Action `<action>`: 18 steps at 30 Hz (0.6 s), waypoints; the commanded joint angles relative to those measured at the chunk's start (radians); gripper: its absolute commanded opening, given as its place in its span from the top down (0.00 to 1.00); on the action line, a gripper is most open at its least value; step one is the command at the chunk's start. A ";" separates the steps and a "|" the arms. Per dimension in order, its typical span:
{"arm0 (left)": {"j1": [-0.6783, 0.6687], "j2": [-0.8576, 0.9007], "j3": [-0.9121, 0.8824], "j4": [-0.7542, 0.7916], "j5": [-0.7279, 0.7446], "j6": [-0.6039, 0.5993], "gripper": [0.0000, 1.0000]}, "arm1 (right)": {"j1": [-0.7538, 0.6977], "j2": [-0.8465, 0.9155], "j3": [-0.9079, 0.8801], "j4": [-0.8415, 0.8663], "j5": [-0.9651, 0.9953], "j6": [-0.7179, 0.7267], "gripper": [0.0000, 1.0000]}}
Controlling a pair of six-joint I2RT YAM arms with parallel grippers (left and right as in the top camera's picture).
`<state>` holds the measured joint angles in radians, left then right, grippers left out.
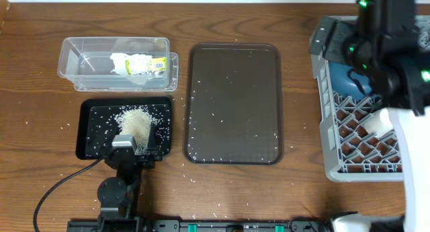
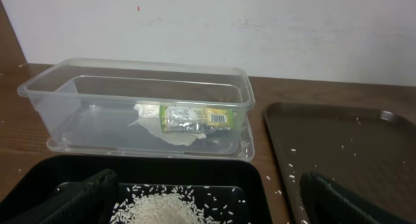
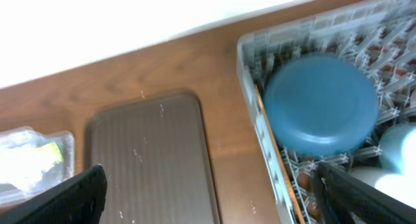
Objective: Sort waste into correct bins and load items into the dishwasher rack
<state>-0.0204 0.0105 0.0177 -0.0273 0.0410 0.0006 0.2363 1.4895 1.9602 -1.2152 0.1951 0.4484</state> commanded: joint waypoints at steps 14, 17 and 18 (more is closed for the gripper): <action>0.005 -0.006 -0.014 -0.043 -0.027 0.006 0.08 | 0.012 -0.665 -0.904 0.629 -0.060 0.007 0.01; 0.005 -0.006 -0.014 -0.043 -0.027 0.006 0.08 | 0.011 -0.776 -1.048 0.731 -0.068 0.007 0.01; 0.005 -0.006 -0.014 -0.043 -0.027 0.006 0.08 | 0.010 -0.811 -1.089 0.755 -0.068 0.007 0.01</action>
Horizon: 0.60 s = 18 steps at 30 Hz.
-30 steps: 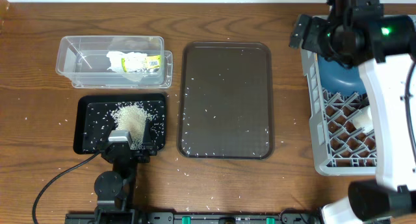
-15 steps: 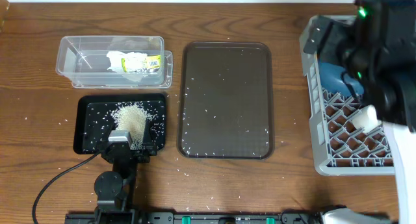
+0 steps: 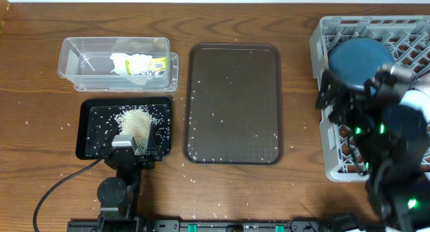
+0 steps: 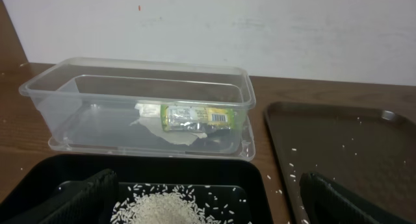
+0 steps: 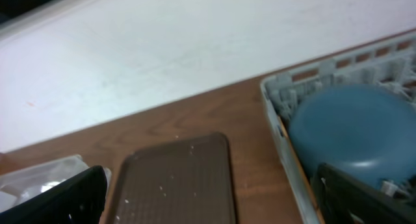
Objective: Sort waste into correct bins and load items into the dishwasher rack
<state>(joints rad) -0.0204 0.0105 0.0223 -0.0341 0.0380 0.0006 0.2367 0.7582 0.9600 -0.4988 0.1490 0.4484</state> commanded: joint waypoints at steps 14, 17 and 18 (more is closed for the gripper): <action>0.005 -0.006 -0.018 -0.036 -0.024 0.006 0.08 | -0.148 -0.523 -0.519 0.126 -0.122 0.008 0.01; 0.005 -0.006 -0.018 -0.037 -0.024 0.006 0.08 | -0.216 -0.588 -0.579 0.140 -0.180 0.008 0.01; 0.005 -0.006 -0.018 -0.036 -0.024 0.006 0.08 | -0.234 -0.608 -0.599 0.152 -0.196 0.008 0.01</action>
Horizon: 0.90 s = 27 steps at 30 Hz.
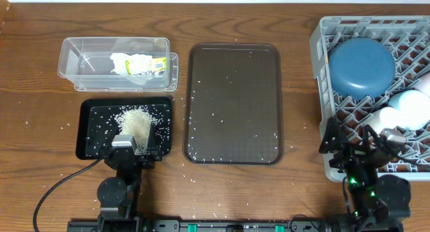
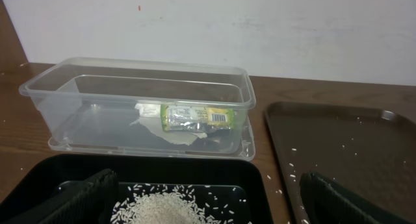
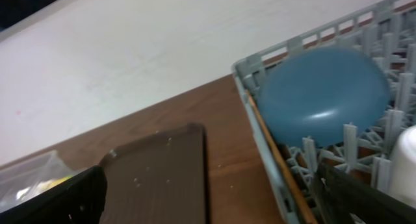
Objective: Sort waste into correct bins and load items into the dishwasher rack
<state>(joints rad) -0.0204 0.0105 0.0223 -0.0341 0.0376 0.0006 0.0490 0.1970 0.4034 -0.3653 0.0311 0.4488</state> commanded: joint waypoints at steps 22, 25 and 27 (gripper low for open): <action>0.005 -0.006 -0.018 -0.036 -0.024 0.006 0.08 | -0.116 -0.192 -0.361 0.354 -0.088 0.007 0.01; 0.005 -0.006 -0.018 -0.037 -0.024 0.006 0.08 | -0.119 -0.192 -0.388 0.385 -0.088 0.007 0.01; 0.005 -0.006 -0.018 -0.037 -0.024 0.006 0.08 | -0.130 -0.192 -0.399 0.385 -0.088 0.005 0.01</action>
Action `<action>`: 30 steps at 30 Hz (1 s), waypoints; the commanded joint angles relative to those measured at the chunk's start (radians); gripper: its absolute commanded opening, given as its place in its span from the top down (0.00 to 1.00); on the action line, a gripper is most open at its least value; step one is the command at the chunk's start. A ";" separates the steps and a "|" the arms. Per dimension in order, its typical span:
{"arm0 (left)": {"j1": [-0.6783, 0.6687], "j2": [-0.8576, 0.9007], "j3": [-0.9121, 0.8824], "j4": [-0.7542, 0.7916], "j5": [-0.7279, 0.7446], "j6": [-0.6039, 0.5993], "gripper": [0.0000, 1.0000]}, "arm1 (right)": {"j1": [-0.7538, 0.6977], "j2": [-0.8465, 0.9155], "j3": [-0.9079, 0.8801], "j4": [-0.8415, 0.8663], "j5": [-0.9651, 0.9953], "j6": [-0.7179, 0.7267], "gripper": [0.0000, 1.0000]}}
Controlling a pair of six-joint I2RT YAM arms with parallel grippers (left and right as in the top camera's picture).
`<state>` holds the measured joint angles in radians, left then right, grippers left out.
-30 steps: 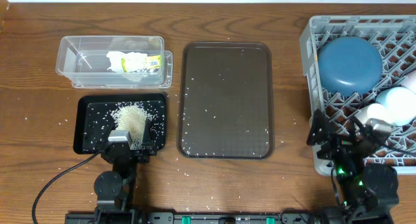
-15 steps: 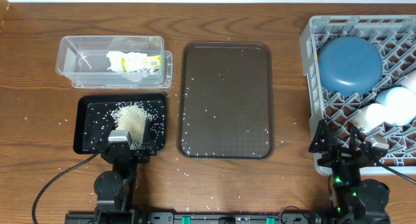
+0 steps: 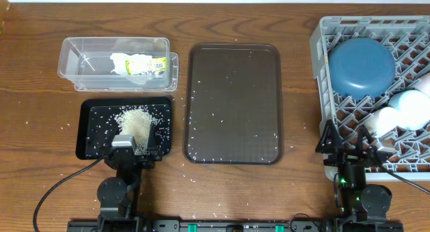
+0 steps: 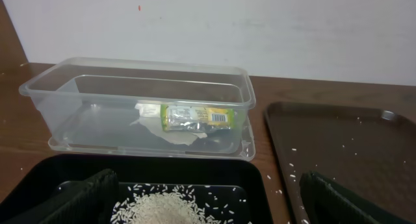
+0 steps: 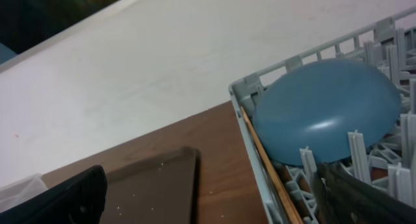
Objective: Sort waste into correct bins and load items into the dishwasher rack
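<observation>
A grey dishwasher rack (image 3: 319, 70) at the right holds a blue bowl (image 3: 361, 66), a pale blue cup (image 3: 410, 101) and a white cup (image 3: 383, 121). My right gripper (image 3: 346, 148) sits low at the rack's front-left corner, open and empty (image 5: 208, 208), looking past the bowl (image 5: 325, 110). A clear plastic bin (image 3: 70, 57) at the back left holds a yellow-green wrapper (image 3: 140, 62). A black tray (image 3: 91, 131) carries a heap of rice (image 3: 134, 119). My left gripper (image 3: 134, 151) rests at that tray's front edge, open (image 4: 208, 211) over the rice (image 4: 172, 208).
A brown serving tray (image 3: 233, 103) lies in the middle of the wooden table, dotted with loose rice grains. More grains are scattered on the wood around both trays. A white wall stands behind the table's far edge.
My right arm has shifted slightly left and squared up at the rack's front-left corner; its view shows the bowl a little higher. The left arm has not moved.
My right arm first stood high over the back of the rack, above the blue bowl. Then it was over the rack's left side, then down at the table's front by the rack's corner, where it rests now, open throughout. The left gripper stayed at the rice tray.
</observation>
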<state>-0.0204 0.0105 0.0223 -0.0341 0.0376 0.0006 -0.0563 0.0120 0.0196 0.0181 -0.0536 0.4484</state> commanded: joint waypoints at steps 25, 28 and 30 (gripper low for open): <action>0.005 -0.006 -0.018 -0.036 -0.024 0.006 0.08 | -0.047 -0.007 -0.014 -0.089 0.000 -0.150 0.01; 0.005 -0.006 -0.018 -0.036 -0.024 0.006 0.08 | -0.047 -0.007 -0.014 -0.089 0.000 -0.150 0.01; 0.005 -0.006 -0.018 -0.036 -0.024 0.006 0.08 | -0.047 -0.007 -0.014 -0.089 0.000 -0.150 0.01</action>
<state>-0.0204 0.0105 0.0223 -0.0341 0.0376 0.0006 -0.0990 0.0120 0.0071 -0.0669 -0.0536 0.3176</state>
